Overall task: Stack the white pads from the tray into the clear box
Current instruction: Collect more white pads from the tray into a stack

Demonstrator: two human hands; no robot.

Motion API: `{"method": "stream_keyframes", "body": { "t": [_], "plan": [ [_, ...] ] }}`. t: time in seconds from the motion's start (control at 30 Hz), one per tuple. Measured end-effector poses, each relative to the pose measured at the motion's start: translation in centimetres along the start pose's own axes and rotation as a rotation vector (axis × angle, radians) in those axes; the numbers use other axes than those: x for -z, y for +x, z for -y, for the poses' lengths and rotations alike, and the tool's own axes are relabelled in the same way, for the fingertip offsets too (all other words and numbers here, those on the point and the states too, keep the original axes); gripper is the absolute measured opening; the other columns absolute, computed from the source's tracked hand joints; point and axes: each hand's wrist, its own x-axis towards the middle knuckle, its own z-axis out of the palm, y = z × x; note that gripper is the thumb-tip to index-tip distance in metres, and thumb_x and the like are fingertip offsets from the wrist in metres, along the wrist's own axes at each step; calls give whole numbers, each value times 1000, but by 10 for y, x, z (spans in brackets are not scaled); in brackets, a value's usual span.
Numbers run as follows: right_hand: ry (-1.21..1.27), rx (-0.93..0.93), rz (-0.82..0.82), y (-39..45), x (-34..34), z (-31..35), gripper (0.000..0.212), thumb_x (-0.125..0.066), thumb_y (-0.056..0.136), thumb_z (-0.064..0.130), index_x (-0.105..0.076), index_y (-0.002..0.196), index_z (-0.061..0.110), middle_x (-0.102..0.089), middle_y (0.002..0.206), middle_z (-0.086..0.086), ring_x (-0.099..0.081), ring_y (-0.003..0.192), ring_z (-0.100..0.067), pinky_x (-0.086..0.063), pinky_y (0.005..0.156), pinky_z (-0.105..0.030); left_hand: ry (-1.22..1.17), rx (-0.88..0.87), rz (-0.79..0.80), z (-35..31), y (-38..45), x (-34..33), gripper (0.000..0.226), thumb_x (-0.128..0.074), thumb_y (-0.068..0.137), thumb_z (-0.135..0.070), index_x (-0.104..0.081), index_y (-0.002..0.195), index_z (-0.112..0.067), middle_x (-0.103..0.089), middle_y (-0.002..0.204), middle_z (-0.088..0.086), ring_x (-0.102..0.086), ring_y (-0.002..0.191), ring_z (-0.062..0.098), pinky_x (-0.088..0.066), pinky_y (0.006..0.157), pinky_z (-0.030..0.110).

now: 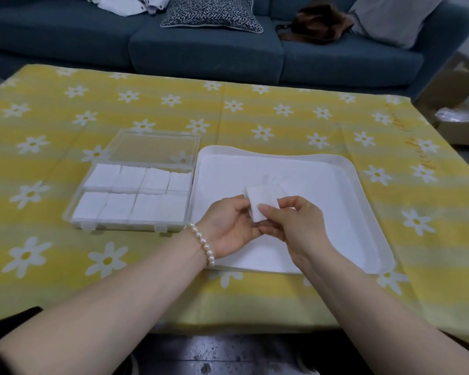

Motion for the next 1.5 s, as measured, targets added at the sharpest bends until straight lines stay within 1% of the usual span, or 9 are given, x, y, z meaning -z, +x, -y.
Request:
{"method": "stream_keyframes", "body": {
  "t": [0.23, 0.5, 0.6, 0.67, 0.83, 0.97, 1.17, 1.33, 1.5],
  "plan": [
    [-101, 43, -32, 1, -2, -3, 31, -75, 76, 1, -44, 77, 8, -62, 67, -13, -57, 38, -17, -48, 40, -23, 59, -40, -23, -3, -2, -1, 38, -41, 94, -21, -56, 118, 5, -57, 125, 26, -55, 99, 35, -45, 71, 37],
    [-430, 39, 104, 20, 15, 12, 36, -81, 70, 19, -46, 69, 12, -57, 64, 1, -39, 33, -13, -28, 38, -18, 143, -63, -26, -5, -2, 2, 30, -44, 95, -4, -56, 123, 2, -63, 122, 16, -61, 111, 28, -53, 90, 39],
    [-638, 112, 172, 46, 34, 30, 24, -78, 74, 26, -59, 71, 12, -60, 61, -3, -54, 48, -17, -39, 46, -23, 112, -17, -111, -10, -1, 5, 22, -40, 97, -4, -58, 111, -1, -68, 106, 15, -66, 95, 28, -57, 76, 37],
    [-892, 307, -12, 71, 49, 32, 13, -72, 80, 23, -66, 84, 12, -67, 79, -5, -62, 71, -20, -43, 61, -25, 121, 20, -144, -10, -2, 6, 19, -39, 98, -6, -56, 107, -3, -69, 98, 14, -68, 86, 27, -59, 65, 34],
    [-1251, 492, -83, 103, 47, 7, 32, -64, 86, 26, -64, 113, 9, -62, 120, -9, -54, 112, -27, -39, 90, -29, 256, 66, -204, -6, -2, 7, 14, -44, 97, -4, -55, 106, -6, -69, 89, 11, -69, 64, 18, -55, 50, 25],
    [-1461, 592, -106, 109, 34, -7, 25, -59, 80, 32, -48, 76, 10, -63, 92, -14, -56, 93, -33, -34, 65, -30, 255, 81, -207, -5, -2, 8, 16, -43, 97, -1, -55, 108, -4, -69, 91, 13, -68, 72, 23, -57, 52, 28],
    [-1536, 528, -23, 107, 39, 4, 44, -64, 77, 29, -56, 113, 5, -66, 99, -13, -58, 95, -34, -49, 79, -38, 237, 85, -204, -7, -2, 7, 21, -42, 97, -1, -52, 115, -4, -68, 93, 14, -70, 71, 23, -57, 52, 29],
    [-1505, 643, -98, 116, 43, -9, 11, -50, 76, 4, -54, 85, 1, -60, 76, -16, -54, 74, -38, -42, 63, -37, 231, 90, -204, -5, -3, 6, 26, -40, 98, -1, -48, 122, -1, -68, 93, 15, -70, 71, 24, -59, 56, 31],
    [-1378, 656, -214, 122, 49, -12, 20, -49, 84, 2, -67, 92, -1, -68, 87, -19, -59, 83, -38, -49, 70, -41, 197, 85, -217, -6, -2, 6, 27, -36, 100, -5, -45, 125, -4, -67, 97, 14, -67, 80, 26, -58, 61, 34]
  ]
}}
